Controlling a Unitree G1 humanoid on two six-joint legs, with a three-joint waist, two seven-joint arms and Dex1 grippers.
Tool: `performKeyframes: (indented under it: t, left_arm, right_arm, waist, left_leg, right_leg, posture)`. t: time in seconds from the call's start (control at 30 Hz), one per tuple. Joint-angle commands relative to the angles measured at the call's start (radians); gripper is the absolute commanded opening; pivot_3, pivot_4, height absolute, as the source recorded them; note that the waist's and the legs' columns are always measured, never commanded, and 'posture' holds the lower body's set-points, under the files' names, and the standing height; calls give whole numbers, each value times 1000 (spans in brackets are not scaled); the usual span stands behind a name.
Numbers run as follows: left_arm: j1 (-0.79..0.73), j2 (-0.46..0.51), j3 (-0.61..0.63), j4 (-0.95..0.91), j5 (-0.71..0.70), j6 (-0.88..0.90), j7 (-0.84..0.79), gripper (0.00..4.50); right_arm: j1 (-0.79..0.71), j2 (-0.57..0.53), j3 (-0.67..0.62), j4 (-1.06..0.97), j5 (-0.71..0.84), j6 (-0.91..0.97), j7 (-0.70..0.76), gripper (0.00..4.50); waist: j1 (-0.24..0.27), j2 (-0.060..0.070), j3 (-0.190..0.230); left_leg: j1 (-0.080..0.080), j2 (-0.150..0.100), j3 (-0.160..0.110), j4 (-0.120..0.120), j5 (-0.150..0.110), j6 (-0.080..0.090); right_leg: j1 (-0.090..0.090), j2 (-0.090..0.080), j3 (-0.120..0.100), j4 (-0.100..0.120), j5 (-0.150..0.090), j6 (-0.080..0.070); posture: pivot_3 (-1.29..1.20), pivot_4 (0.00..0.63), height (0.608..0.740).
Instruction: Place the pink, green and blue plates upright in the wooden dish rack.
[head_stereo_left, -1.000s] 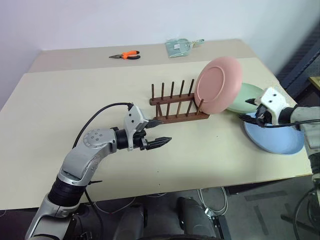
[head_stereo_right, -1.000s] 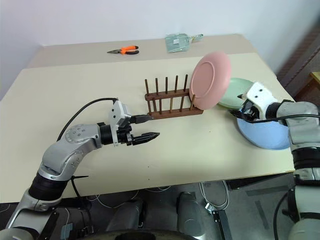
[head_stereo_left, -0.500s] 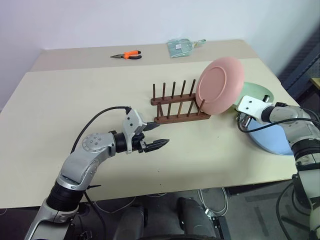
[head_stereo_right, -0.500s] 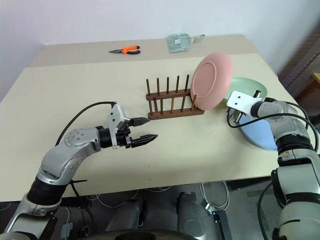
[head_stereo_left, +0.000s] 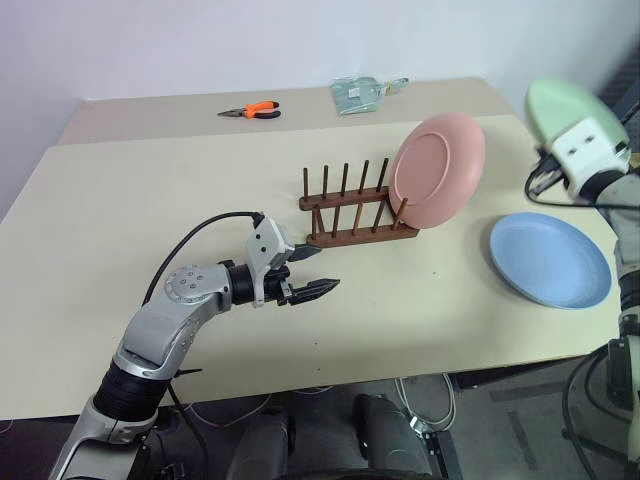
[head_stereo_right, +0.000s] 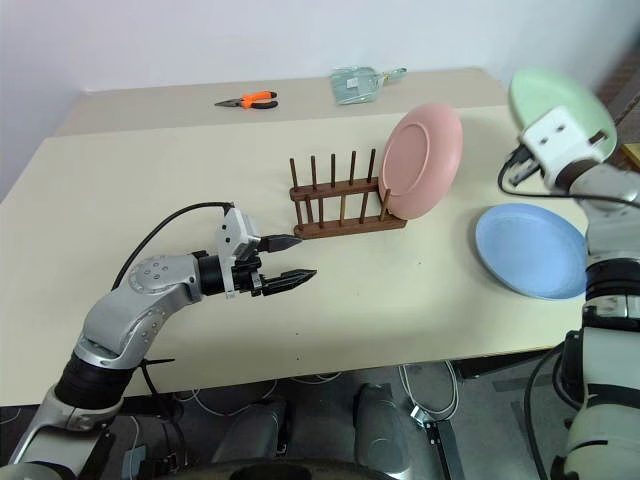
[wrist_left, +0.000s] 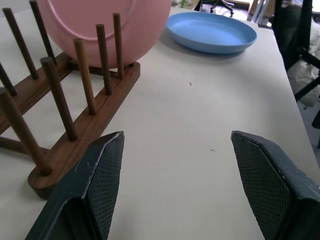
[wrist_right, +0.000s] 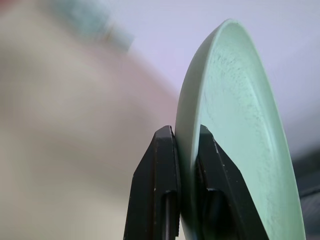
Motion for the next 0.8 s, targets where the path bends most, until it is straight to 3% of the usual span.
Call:
performKeyframes:
  t: [0.03,0.13,0.2,0.3,0.47,0.8]
  left_arm:
    - [-16,2,27,-14,-7,-22,-9,3525]
    - [1,11,39,-22,-7,-29,-8,3525]
    - [11,14,44,-31,-9,-29,-7,3525]
    - [19,12,42,-41,-7,-29,-1,3525]
    - [28,-2,51,-61,-12,-19,21,3525]
    - [44,3,59,-83,-24,-7,22,3525]
  right_arm:
    - [-90,64,-92,-301,303,220,122,46]
    - [-81,121,-132,-576,663,560,212,46]
    - [-84,168,-146,-697,867,752,187,46]
    - [-115,287,-162,-742,1032,895,13,46]
    - [-83,460,-168,-747,1123,1016,-294,46]
    - [8,538,-241,-758,1236,1081,-598,46]
  waist:
    - [0,0,0]
    - [8,0,0]
    - [16,0,0]
    - [33,0,-1]
    - [36,-1,-1]
    - [31,0,-1]
  left_leg:
    - [0,0,0,0,0,0]
    - [0,1,-3,0,0,0]
    - [-1,0,-5,0,0,0]
    - [-2,0,-6,2,0,0]
    - [-3,-1,-6,2,0,0]
    - [-3,-1,-5,0,0,0]
  right_leg:
    - [0,0,0,0,0,0]
    - [0,1,-1,0,0,0]
    - [0,1,-2,0,0,0]
    - [0,0,-2,0,0,-1]
    - [0,0,-2,0,-1,-4]
    - [-2,1,-2,1,0,-1]
  posture:
    - [0,150,740]
    - [0,150,740]
    - [0,150,740]
    - [0,150,740]
    - [0,150,740]
    - [0,150,740]
